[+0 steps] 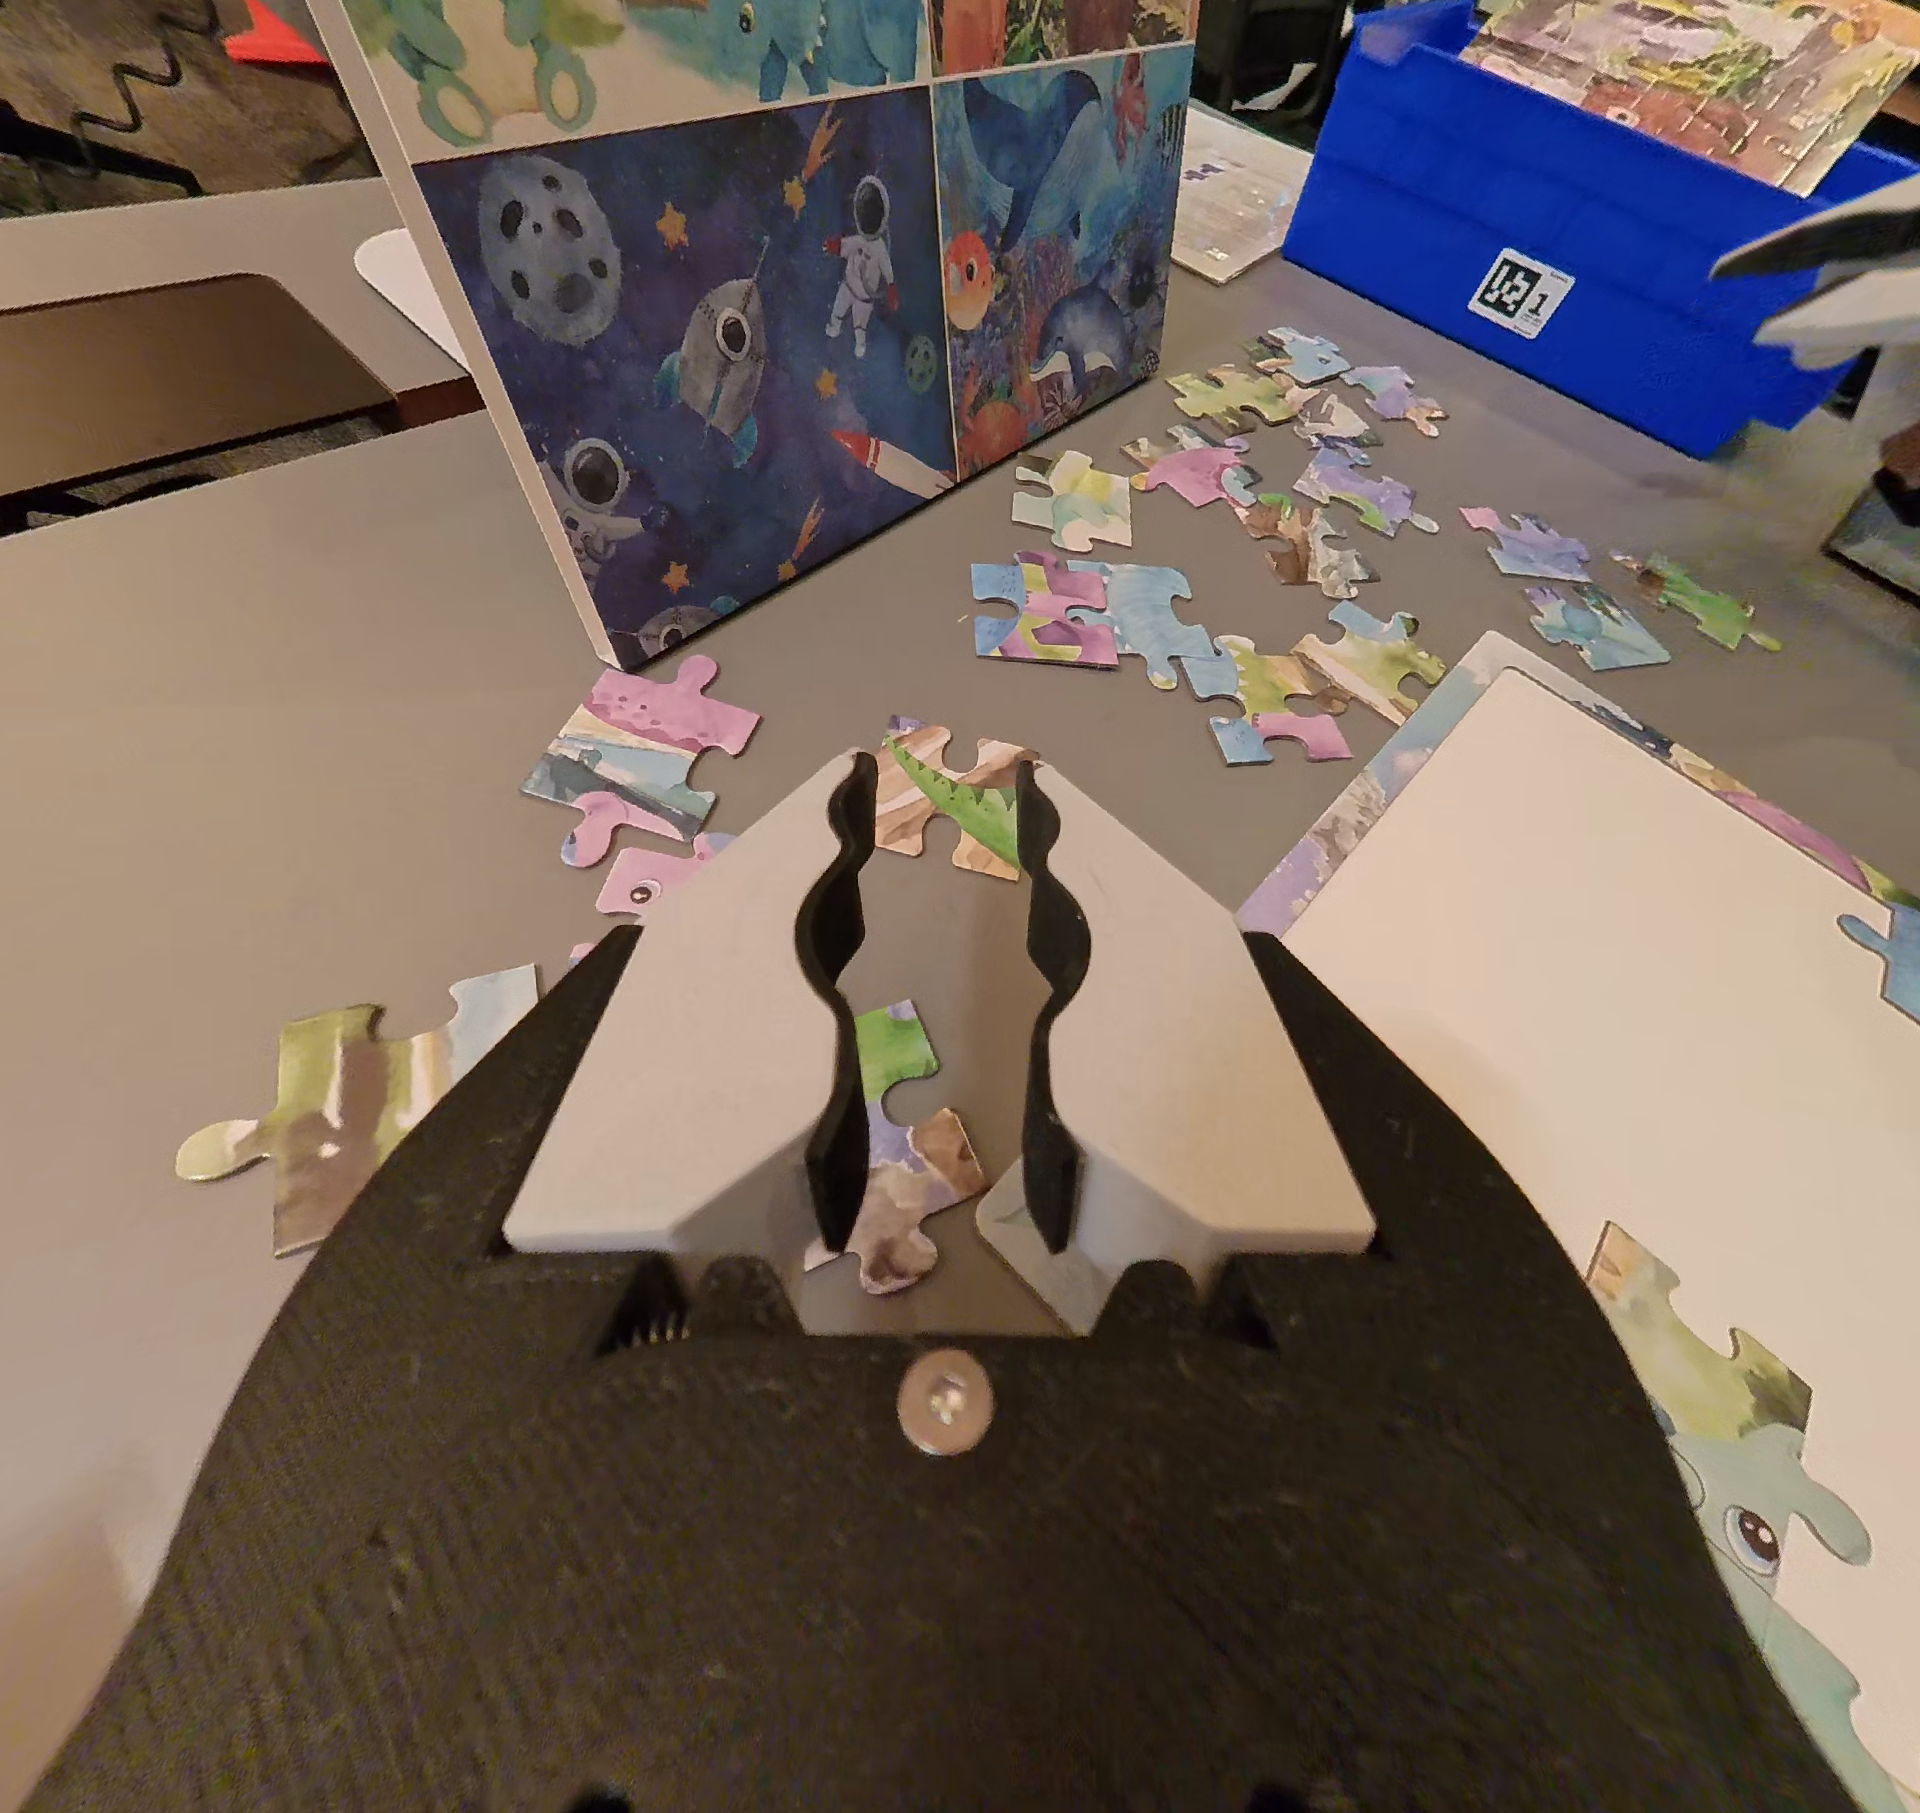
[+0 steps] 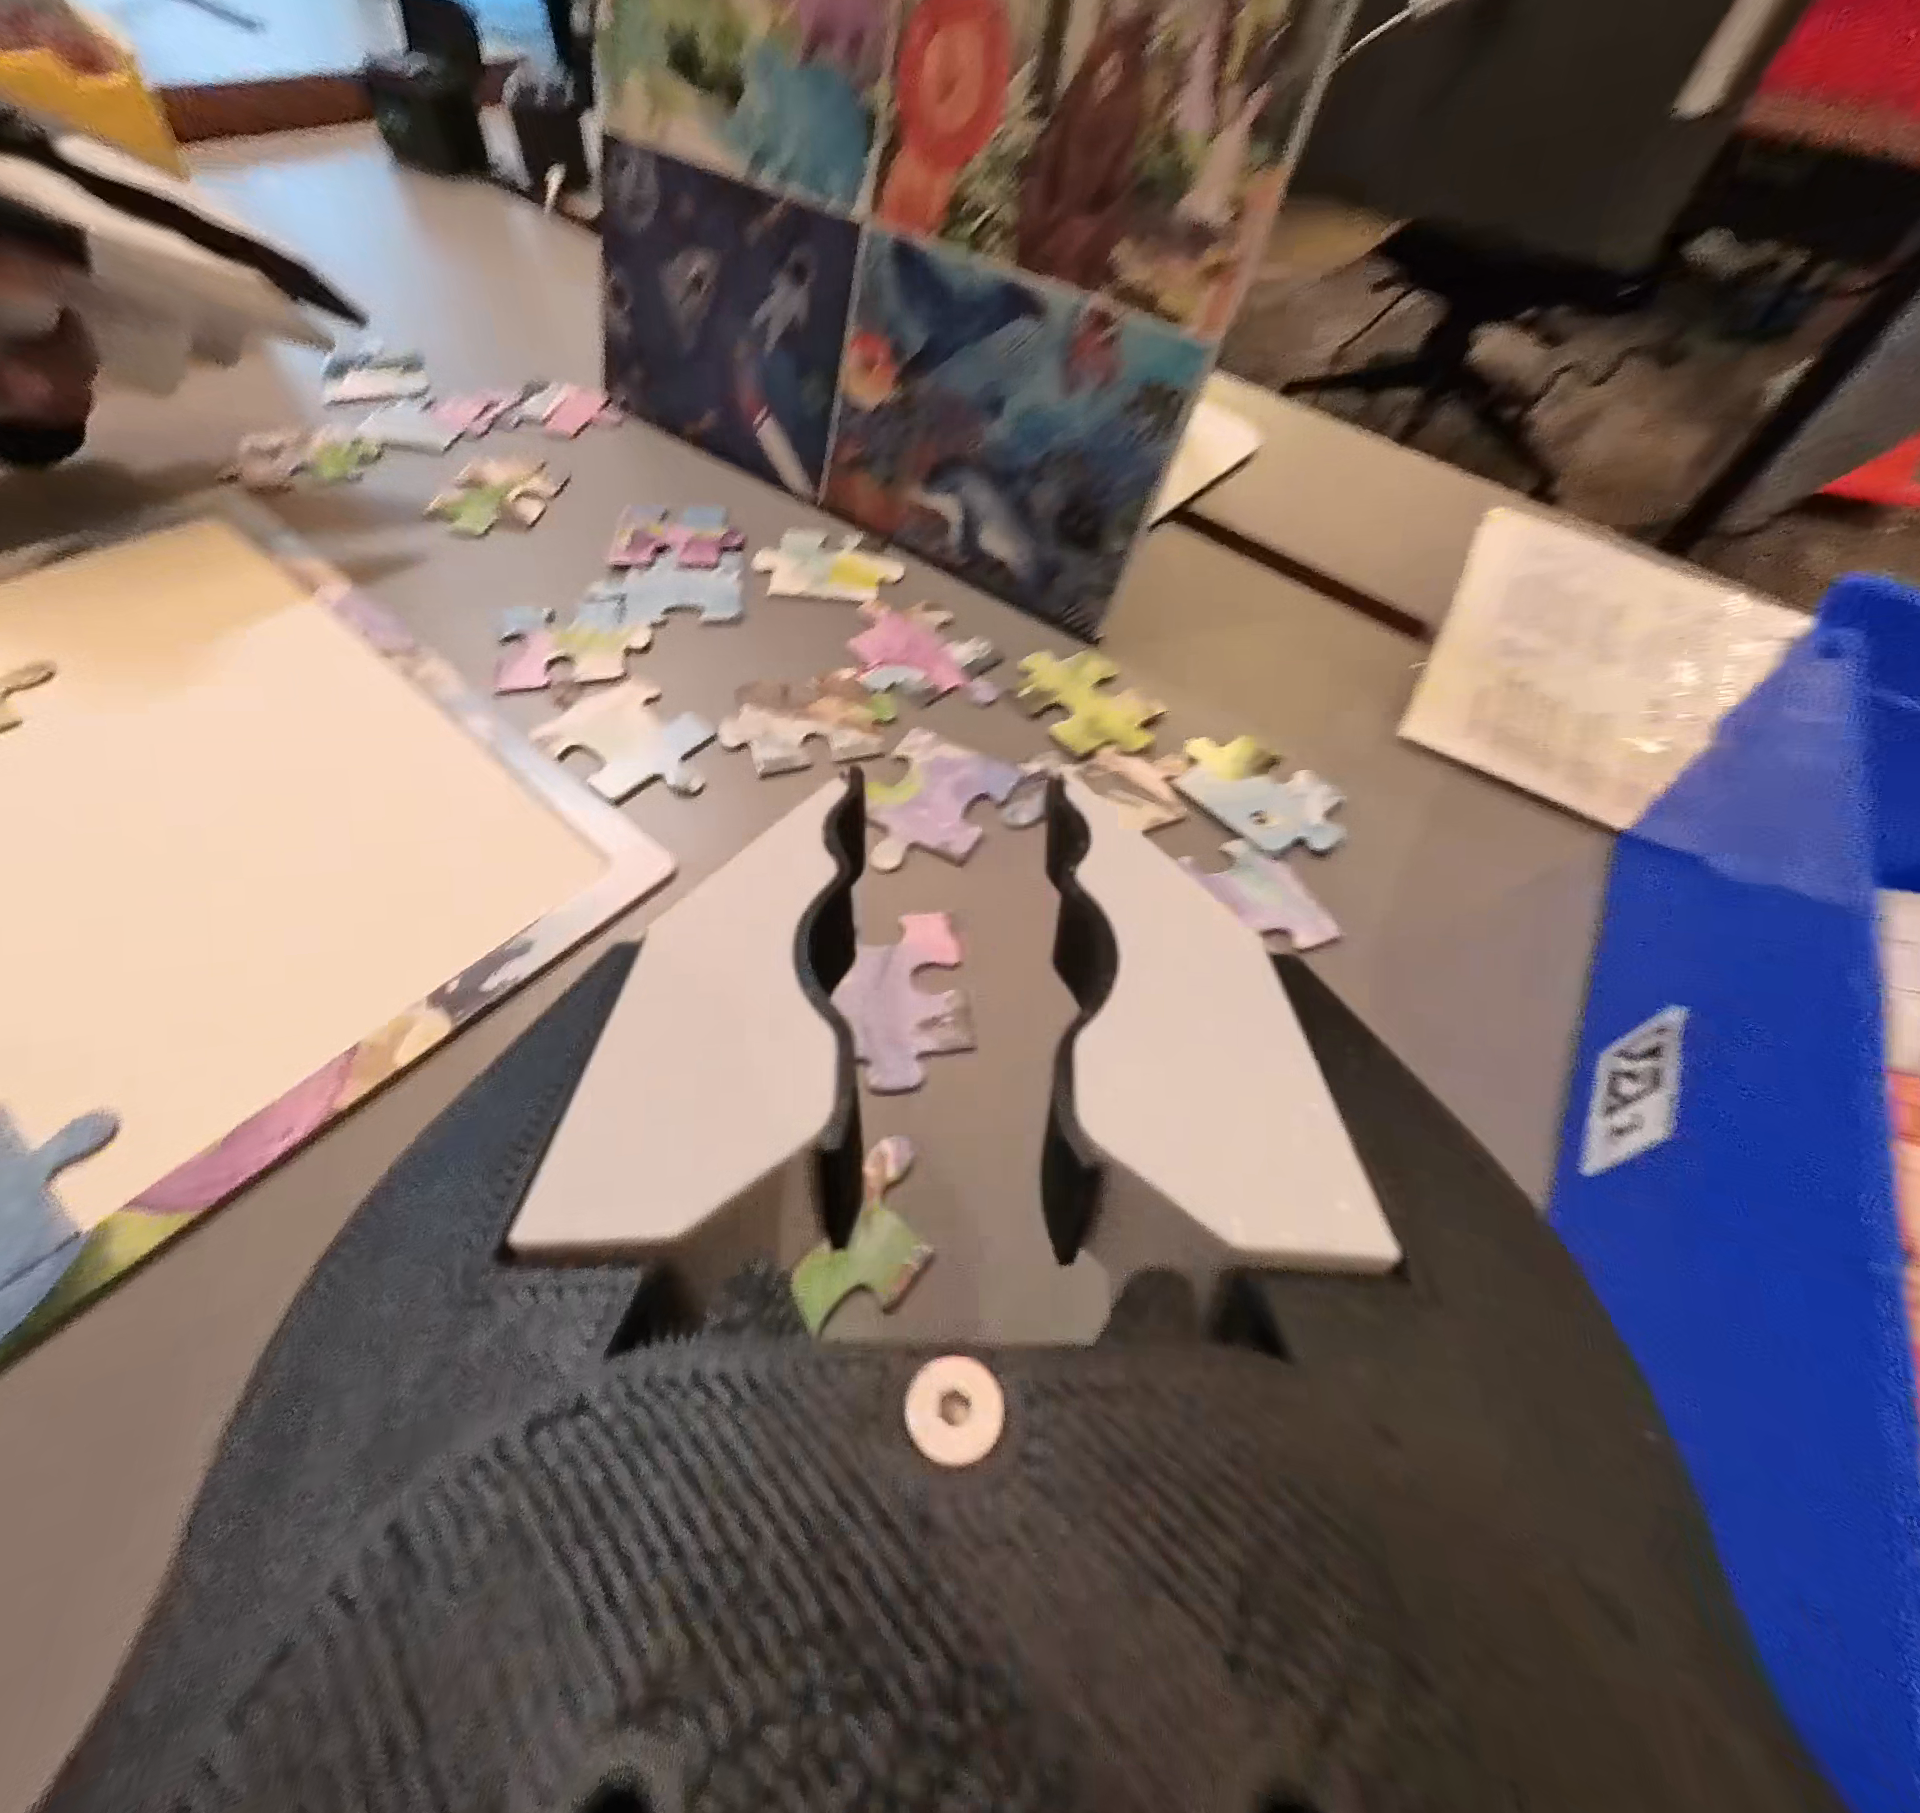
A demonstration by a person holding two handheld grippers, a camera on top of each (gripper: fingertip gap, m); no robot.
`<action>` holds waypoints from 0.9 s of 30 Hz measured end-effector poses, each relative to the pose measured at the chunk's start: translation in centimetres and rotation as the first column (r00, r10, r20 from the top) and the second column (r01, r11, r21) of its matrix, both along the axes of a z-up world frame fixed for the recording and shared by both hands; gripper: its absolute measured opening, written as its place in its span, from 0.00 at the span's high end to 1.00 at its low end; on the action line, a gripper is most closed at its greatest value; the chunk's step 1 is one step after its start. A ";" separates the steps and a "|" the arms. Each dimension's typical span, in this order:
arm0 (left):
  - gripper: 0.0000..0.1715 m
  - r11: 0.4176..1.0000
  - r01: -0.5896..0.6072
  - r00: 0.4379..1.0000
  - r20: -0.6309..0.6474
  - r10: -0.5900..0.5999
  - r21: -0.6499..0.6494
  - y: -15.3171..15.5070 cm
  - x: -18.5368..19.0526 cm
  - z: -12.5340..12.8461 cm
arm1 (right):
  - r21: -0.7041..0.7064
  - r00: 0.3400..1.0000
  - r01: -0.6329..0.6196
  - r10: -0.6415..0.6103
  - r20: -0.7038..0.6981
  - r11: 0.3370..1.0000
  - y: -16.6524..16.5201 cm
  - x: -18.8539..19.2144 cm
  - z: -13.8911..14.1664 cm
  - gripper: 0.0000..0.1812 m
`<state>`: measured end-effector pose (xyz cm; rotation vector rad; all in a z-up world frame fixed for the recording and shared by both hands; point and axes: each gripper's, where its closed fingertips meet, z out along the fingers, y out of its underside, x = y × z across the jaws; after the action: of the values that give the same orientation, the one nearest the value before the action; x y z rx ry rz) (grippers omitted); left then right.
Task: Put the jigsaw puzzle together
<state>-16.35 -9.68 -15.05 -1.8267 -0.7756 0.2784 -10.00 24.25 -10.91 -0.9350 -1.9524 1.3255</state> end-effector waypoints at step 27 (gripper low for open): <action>0.85 1.000 0.004 1.000 -0.009 -0.005 -0.008 0.2 0.1 0.1 | -0.065 0.994 0.095 -0.091 0.055 0.993 0.2 -1.2 -1.1 0.77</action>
<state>-16.22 -9.45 -14.98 -1.8331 -0.7649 0.2871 -11.18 24.41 -12.03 -1.0895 -1.8889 1.3328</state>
